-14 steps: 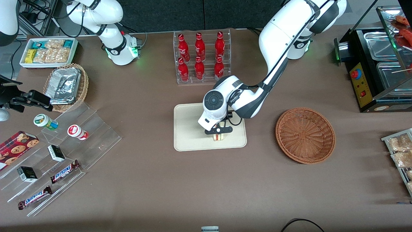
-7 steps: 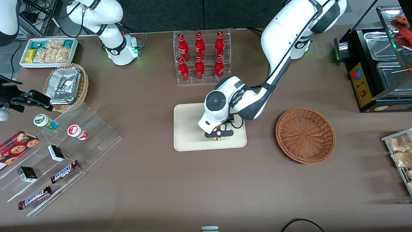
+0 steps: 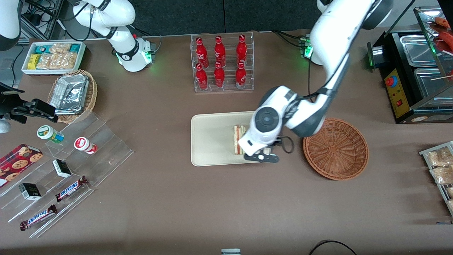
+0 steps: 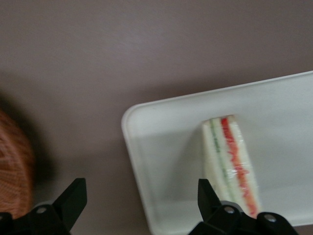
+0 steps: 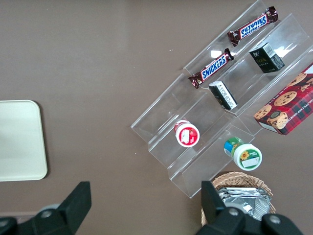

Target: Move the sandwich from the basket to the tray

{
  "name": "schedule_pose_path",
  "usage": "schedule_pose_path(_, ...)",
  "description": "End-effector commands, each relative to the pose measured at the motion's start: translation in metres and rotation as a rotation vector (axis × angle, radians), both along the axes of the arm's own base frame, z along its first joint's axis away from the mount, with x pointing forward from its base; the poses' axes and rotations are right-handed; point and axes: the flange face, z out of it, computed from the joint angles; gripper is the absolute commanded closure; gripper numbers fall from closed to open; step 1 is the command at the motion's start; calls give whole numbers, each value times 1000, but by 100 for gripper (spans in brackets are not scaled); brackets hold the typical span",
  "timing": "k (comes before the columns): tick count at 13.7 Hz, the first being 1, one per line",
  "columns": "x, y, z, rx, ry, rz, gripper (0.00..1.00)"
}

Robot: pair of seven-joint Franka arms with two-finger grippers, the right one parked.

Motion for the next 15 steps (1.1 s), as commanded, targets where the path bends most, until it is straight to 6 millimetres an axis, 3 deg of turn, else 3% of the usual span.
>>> schedule_pose_path(1, 10, 46, 36, 12, 18, -16, 0)
schedule_pose_path(3, 23, 89, 50, 17, 27, 49, 0)
schedule_pose_path(10, 36, 192, 80, -59, 40, 88, 0)
schedule_pose_path(11, 35, 203, 85, -73, 40, 92, 0)
schedule_pose_path(15, 27, 218, 112, -56, 38, 107, 0)
